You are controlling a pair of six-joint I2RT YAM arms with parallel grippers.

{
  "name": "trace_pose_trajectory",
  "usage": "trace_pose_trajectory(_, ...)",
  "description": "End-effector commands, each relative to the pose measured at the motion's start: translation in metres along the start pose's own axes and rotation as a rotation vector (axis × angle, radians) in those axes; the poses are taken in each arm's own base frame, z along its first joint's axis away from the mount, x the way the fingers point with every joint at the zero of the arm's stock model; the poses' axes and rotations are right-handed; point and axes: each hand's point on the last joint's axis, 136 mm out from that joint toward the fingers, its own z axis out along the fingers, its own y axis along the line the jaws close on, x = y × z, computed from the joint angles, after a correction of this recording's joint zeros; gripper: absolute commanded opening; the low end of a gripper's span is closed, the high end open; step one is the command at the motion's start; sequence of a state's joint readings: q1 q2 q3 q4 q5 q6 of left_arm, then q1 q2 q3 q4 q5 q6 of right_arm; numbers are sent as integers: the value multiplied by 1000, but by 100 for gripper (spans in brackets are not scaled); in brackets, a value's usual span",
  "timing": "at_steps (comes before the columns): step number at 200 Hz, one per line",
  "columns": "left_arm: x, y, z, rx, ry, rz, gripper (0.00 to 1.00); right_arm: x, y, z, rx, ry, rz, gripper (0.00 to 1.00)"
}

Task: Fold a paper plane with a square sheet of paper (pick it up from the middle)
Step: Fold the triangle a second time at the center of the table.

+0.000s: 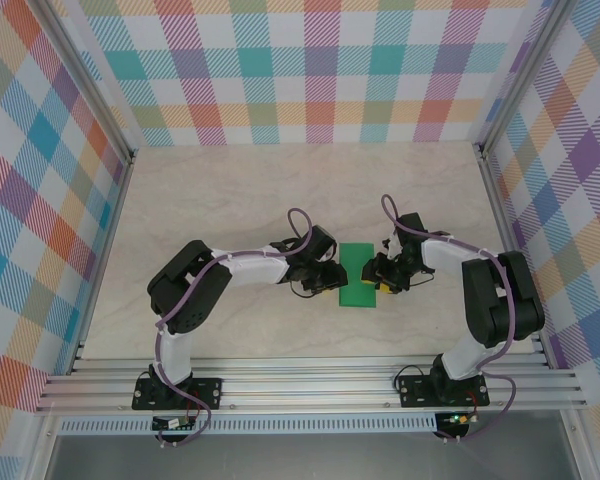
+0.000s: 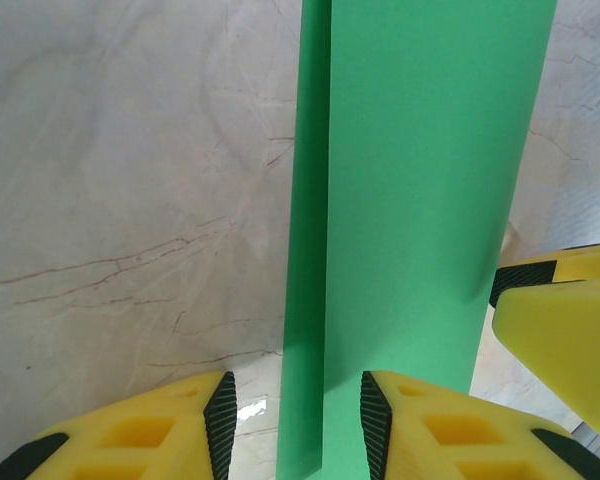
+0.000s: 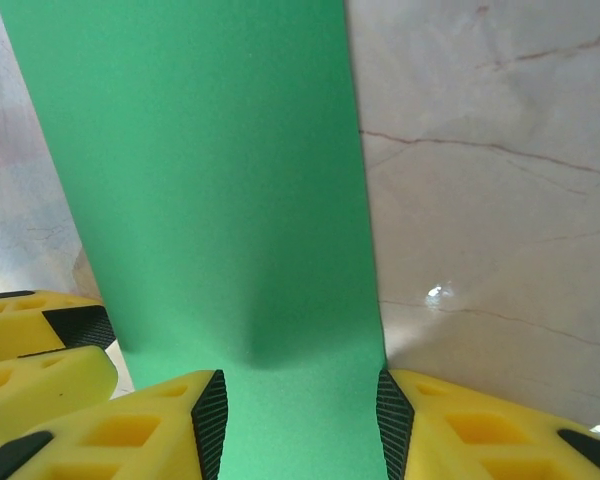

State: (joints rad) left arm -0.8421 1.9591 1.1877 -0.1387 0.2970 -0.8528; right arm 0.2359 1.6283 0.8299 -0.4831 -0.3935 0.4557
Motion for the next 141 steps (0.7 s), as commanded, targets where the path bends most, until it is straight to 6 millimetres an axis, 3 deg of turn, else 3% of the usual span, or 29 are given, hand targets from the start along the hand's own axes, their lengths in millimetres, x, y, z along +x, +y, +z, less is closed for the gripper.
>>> trace_pose_trajectory(1,9,-6,10,10,35,2,40,3,-5,5,9,11,5,46)
trace_pose_trajectory(60,11,-13,13,41,50,-4,34,4,-6,5,9,13,6,44)
trace_pose_trajectory(141,14,-18,15,65,57,-8,35,4,-5,3,10,6,3,40)
